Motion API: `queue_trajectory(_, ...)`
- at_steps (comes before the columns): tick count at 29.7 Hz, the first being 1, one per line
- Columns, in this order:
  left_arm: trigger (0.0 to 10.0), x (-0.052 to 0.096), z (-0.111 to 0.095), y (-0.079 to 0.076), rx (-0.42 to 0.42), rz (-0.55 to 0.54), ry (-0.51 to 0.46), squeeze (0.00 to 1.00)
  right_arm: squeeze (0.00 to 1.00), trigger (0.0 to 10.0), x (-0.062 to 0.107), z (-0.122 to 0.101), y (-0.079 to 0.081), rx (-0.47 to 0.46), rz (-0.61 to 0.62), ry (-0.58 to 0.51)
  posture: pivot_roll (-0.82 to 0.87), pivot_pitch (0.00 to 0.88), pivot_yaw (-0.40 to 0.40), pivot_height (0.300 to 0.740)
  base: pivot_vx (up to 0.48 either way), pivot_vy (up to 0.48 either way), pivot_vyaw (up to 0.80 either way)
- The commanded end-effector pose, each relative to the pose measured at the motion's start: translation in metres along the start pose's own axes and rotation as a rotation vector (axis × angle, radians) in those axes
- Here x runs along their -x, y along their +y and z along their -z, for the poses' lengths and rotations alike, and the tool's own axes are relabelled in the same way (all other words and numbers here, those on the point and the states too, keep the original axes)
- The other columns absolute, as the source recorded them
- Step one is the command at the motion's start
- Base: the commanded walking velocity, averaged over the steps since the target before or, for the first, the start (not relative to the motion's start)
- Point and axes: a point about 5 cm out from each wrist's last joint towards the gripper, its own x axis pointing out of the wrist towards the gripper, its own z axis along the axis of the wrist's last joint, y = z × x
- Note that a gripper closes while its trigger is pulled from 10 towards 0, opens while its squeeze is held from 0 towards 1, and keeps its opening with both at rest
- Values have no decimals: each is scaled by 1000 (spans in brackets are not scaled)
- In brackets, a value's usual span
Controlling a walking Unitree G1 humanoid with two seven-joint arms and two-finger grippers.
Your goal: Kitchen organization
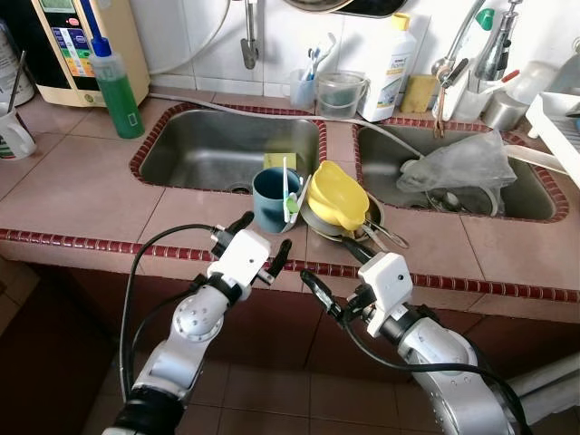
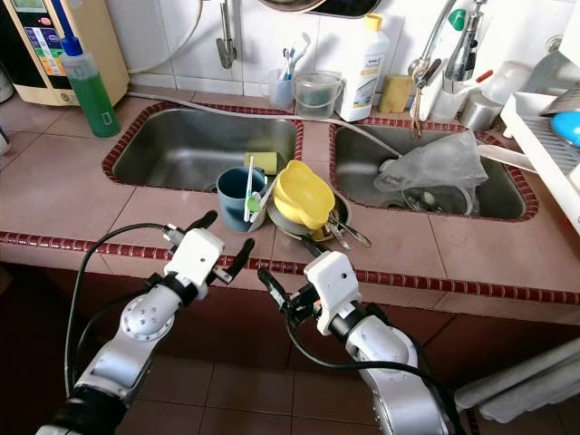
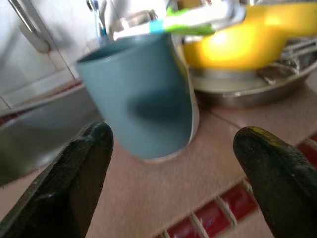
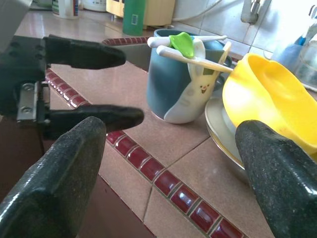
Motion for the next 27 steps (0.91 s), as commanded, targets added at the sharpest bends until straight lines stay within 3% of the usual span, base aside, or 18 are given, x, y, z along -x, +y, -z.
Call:
queue_trajectory(1, 10000, 1, -4, 1, 8, 16, -8, 1000, 0, 10000, -1, -3, -2, 10, 4, -9, -72, 43, -17, 740, 0, 0, 0)
queue_trajectory(5, 10000, 9, -8, 7, 101, 30, 1, 1000, 0, 10000, -2, -3, -2, 9, 0, -11, -63, 39, -19, 740, 0, 0, 0)
queue_trajectory(6, 10000, 12, -11, 9, 152, 43, 6, 0, 0, 10000, -2, -3, -1, 9, -3, -12, -55, 37, -20, 740, 0, 0, 0)
queue_trajectory(15, 10000, 18, -22, 4, 305, 107, 22, 0, 0, 10000, -1, -1, 0, 11, -25, -5, -40, 34, -28, 740, 0, 0, 0)
queue_trajectory(19, 10000, 16, -33, 1, 404, 128, 32, 0, 0, 10000, 7, 0, 0, 17, -36, 2, -45, 36, -21, 740, 0, 0, 0)
queue_trajectory(27, 10000, 7, -46, -3, 420, 167, 32, 0, 0, 10000, 21, 1, 2, 23, -74, 8, -62, 48, -15, 740, 0, 0, 0)
